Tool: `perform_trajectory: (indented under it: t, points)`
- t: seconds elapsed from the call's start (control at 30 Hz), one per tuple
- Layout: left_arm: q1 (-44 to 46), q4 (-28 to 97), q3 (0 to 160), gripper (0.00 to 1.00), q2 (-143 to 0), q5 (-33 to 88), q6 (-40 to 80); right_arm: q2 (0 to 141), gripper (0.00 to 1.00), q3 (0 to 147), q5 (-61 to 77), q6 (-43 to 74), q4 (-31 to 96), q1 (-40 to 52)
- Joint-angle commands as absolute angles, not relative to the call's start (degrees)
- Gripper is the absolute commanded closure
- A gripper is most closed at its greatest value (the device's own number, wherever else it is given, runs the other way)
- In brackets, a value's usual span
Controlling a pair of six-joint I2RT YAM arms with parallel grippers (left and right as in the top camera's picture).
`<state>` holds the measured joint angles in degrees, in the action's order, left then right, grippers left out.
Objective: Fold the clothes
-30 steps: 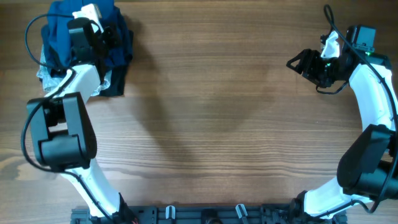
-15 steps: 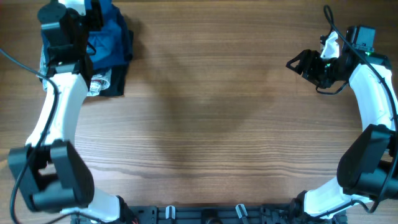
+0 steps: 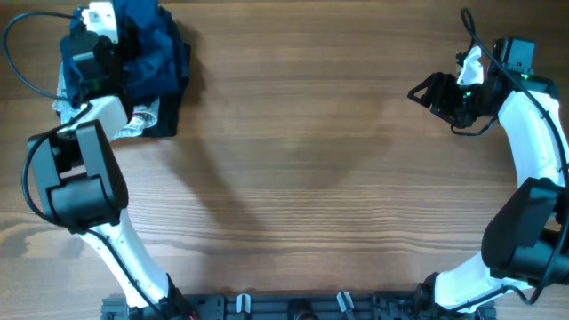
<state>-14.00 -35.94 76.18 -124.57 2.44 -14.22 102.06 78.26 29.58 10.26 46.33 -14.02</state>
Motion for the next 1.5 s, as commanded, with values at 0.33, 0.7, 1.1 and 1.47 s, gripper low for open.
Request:
perform_trajectory:
  t: [0.33,0.7,1.1,1.47]
  points:
    - [-15.18,-24.18,73.43,0.09,-121.62,-0.36,-10.07,102.39,0.27,79.29,30.52,7.46,45.98,-13.72]
    - [-15.11,-0.03,73.43,0.0,-90.87,-3.29,-9.69,102.24,0.13,92.99,30.28,2.98,43.27,-15.44]
    - [-8.78,37.82,73.43,0.0,-58.87,5.78,-0.34,97.47,0.01,102.0,28.03,-2.42,44.16,-16.47]
    - [-8.73,55.09,73.43,0.0,-50.13,5.76,-0.36,97.49,0.01,101.89,21.58,-3.01,44.27,-16.47]
